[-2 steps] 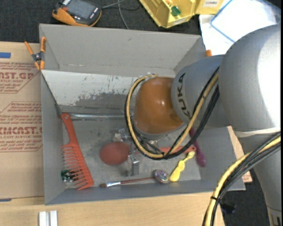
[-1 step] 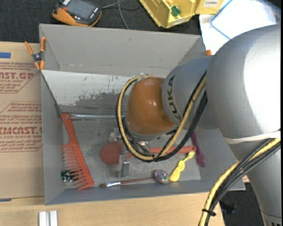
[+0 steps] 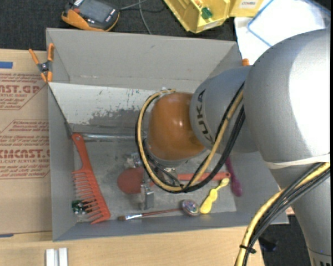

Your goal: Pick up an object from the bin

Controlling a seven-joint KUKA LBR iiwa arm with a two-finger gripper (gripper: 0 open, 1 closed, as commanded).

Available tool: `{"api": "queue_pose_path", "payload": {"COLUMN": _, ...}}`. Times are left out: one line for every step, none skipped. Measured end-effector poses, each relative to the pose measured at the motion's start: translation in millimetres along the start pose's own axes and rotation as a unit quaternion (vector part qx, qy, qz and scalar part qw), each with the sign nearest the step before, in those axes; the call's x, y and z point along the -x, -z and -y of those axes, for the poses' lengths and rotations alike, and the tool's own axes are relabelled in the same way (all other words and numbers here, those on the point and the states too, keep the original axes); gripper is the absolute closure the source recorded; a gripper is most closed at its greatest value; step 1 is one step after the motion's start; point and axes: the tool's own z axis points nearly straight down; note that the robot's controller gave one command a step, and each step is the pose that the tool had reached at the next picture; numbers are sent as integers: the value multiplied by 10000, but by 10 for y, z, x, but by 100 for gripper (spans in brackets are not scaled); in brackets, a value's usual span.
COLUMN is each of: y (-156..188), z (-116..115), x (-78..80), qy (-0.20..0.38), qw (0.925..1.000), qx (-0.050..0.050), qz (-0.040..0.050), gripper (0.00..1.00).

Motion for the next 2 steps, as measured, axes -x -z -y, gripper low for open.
{"api": "queue_pose_path", "payload": {"y": -9, "z": 37, "x": 9, "qy": -551, "qw": 9985, "qx": 14, "qz": -22, "gripper": 100}}
{"api": "queue_pose_path", "payload": {"y": -8, "z": 37, "x": 8, "qy": -551, "qw": 9985, "qx": 14, "qz": -23, "gripper": 100}}
